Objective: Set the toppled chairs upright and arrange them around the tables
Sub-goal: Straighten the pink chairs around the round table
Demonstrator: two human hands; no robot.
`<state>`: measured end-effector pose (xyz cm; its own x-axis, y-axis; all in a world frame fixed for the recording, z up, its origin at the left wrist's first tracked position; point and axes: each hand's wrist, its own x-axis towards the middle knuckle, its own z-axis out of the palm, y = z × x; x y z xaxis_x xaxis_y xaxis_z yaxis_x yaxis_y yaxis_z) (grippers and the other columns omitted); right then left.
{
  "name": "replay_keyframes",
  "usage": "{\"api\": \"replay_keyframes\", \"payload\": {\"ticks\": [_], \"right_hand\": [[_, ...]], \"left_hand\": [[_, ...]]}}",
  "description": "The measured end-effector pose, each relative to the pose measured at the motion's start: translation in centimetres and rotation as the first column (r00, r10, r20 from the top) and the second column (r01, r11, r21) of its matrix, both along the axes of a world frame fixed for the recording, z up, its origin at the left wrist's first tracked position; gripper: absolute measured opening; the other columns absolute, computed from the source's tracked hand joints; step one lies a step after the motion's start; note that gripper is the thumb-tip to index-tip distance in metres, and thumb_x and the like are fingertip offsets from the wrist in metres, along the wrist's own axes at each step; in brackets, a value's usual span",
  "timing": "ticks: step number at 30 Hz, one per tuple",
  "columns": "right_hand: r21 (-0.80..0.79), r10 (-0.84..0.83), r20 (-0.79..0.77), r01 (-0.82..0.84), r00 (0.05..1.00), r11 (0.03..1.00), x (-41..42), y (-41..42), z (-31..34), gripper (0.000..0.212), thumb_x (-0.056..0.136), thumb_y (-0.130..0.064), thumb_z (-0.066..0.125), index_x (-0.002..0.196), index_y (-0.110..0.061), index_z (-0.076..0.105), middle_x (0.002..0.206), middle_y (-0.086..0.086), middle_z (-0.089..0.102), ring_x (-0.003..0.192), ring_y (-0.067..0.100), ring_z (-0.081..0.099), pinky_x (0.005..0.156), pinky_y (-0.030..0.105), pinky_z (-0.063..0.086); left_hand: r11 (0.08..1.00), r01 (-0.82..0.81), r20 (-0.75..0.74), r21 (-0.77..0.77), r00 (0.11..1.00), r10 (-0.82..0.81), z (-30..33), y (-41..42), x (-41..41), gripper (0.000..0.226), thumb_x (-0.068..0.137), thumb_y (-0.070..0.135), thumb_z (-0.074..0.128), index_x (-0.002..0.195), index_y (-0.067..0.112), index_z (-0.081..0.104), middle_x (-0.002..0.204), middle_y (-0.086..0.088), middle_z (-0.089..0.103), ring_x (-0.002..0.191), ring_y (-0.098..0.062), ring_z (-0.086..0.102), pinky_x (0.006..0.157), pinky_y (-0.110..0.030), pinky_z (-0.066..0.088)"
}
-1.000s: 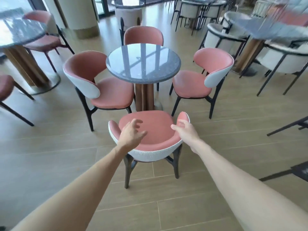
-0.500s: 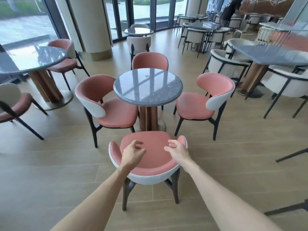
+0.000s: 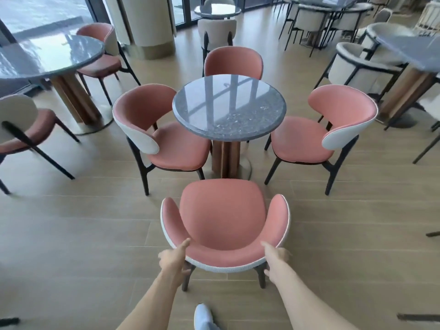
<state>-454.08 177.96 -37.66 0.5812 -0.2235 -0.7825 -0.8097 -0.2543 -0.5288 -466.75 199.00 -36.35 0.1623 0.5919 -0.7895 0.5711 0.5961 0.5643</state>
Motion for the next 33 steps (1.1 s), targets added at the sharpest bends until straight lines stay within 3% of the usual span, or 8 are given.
{"api": "replay_keyframes", "payload": {"ticks": [4,6,9,12,15,19,27,33], "right_hand": [[0.197,-0.148,-0.235,0.196,0.961,0.961,0.5,0.5,-4.0,0.067,0.083,-0.030,0.080,0.137,-0.008,0.046,0.138,0.020,0.051,0.120,0.041,0.054,0.084,0.058,0.056],[0.257,-0.191,-0.299,0.272,0.935,0.928,0.7,1.0,-5.4,0.064,0.082,-0.026,0.082,0.133,-0.007,0.049,0.130,0.023,0.057,0.114,0.043,0.059,0.083,0.061,0.056],[0.315,-0.224,-0.370,0.348,0.902,0.883,0.6,1.6,-7.0,0.063,0.083,-0.021,0.081,0.135,-0.008,0.047,0.128,0.025,0.060,0.112,0.044,0.061,0.082,0.065,0.055],[0.323,-0.231,-0.371,0.358,0.900,0.876,1.0,1.6,-8.1,0.063,0.083,-0.010,0.079,0.134,-0.004,0.044,0.125,0.025,0.061,0.106,0.042,0.064,0.064,0.060,0.058],[0.258,-0.295,-0.328,0.386,0.897,0.886,1.7,1.4,-8.8,0.049,0.083,0.002,0.074,0.120,-0.005,0.042,0.108,0.023,0.061,0.088,0.038,0.064,0.046,0.048,0.057],[0.247,-0.324,-0.286,0.396,0.902,0.884,2.7,0.9,-9.0,0.041,0.084,0.004,0.072,0.109,-0.008,0.042,0.105,0.022,0.060,0.083,0.036,0.064,0.048,0.044,0.055],[0.293,-0.324,-0.220,0.379,0.920,0.878,10.5,1.2,-8.9,0.057,0.085,0.007,0.068,0.136,0.003,0.044,0.127,0.029,0.060,0.109,0.045,0.062,0.070,0.061,0.055],[0.317,-0.310,-0.188,0.356,0.932,0.879,15.3,2.8,-9.2,0.046,0.085,0.006,0.070,0.125,0.001,0.048,0.116,0.024,0.063,0.092,0.039,0.065,0.064,0.060,0.055]], "left_hand": [[0.966,-0.082,-0.025,-0.246,0.997,0.078,-4.3,2.3,1.7,0.063,0.073,0.033,0.088,0.110,0.001,0.049,0.085,-0.010,0.049,0.068,-0.030,0.055,0.085,-0.055,0.057],[0.950,-0.125,-0.012,-0.287,0.992,0.127,-5.7,2.7,2.8,0.064,0.072,0.028,0.089,0.113,0.003,0.047,0.099,-0.015,0.055,0.082,-0.037,0.062,0.076,-0.053,0.057],[0.933,-0.214,-0.010,-0.290,0.975,0.221,-7.5,2.5,3.7,0.060,0.077,0.017,0.086,0.123,0.012,0.048,0.122,-0.014,0.057,0.109,-0.041,0.061,0.082,-0.067,0.053],[0.931,-0.233,-0.034,-0.282,0.972,0.233,-8.4,2.3,4.1,0.061,0.081,0.011,0.082,0.129,0.015,0.046,0.121,-0.012,0.059,0.106,-0.042,0.062,0.067,-0.065,0.055],[0.932,-0.243,-0.065,-0.267,0.970,0.235,-9.3,2.7,4.9,0.055,0.082,0.000,0.077,0.123,0.014,0.045,0.117,-0.014,0.058,0.102,-0.042,0.061,0.059,-0.058,0.053],[0.930,-0.262,-0.068,-0.259,0.965,0.253,-9.5,2.3,6.0,0.045,0.081,-0.007,0.075,0.112,0.014,0.048,0.106,-0.014,0.060,0.095,-0.039,0.060,0.060,-0.056,0.053],[0.944,-0.232,0.034,-0.236,0.968,0.247,-10.1,2.5,13.4,0.035,0.080,-0.005,0.076,0.102,0.011,0.055,0.091,-0.009,0.063,0.074,-0.027,0.062,0.055,-0.045,0.056],[0.952,-0.239,0.054,-0.191,0.966,0.253,-11.1,4.2,17.9,0.039,0.077,-0.003,0.080,0.104,0.011,0.055,0.092,-0.010,0.064,0.075,-0.028,0.064,0.053,-0.046,0.056]]}}
